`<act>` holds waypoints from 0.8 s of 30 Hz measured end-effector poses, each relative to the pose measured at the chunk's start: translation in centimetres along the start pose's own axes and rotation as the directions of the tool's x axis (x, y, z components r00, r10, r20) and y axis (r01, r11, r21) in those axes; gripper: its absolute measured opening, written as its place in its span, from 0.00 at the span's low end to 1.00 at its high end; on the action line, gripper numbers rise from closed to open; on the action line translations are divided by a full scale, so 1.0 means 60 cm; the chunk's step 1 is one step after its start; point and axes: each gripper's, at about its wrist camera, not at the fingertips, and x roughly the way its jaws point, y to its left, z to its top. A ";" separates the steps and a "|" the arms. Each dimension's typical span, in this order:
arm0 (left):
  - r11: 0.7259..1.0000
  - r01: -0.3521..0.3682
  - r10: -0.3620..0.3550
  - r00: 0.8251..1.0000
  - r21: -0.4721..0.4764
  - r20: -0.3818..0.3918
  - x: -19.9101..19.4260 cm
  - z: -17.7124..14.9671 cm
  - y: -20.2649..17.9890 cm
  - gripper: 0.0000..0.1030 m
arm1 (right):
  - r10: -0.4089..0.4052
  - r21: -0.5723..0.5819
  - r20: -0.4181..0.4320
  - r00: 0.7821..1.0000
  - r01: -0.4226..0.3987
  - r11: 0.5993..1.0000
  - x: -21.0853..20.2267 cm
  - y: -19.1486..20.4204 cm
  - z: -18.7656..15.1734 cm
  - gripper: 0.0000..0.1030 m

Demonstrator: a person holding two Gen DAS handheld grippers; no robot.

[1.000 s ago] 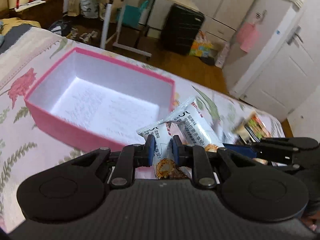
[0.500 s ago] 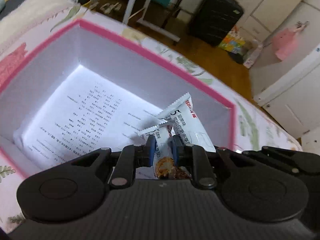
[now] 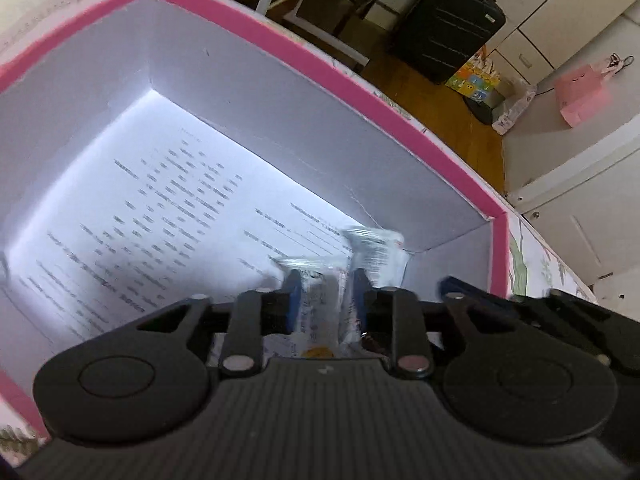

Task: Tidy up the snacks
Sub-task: 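Carry both white bars into the pink box while both grippers open to release them, then grasp the clear bag of orange candy balls with the left gripper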

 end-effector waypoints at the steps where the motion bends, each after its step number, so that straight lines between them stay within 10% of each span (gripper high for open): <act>1: 1.000 0.000 0.000 1.000 0.012 0.013 -0.010 -0.003 0.001 0.39 | 0.015 0.023 0.028 0.999 -0.016 1.000 -0.020 -0.002 -0.006 0.51; 10: 0.975 0.080 -0.099 0.992 0.207 0.084 -0.135 -0.029 -0.053 0.40 | 0.019 0.100 0.177 0.984 -0.038 0.994 -0.216 -0.024 -0.081 0.61; 24: 0.796 0.274 -0.271 0.959 0.540 -0.087 -0.159 -0.166 -0.210 0.40 | -0.073 0.228 0.247 0.966 0.015 0.974 -0.255 -0.100 -0.253 0.71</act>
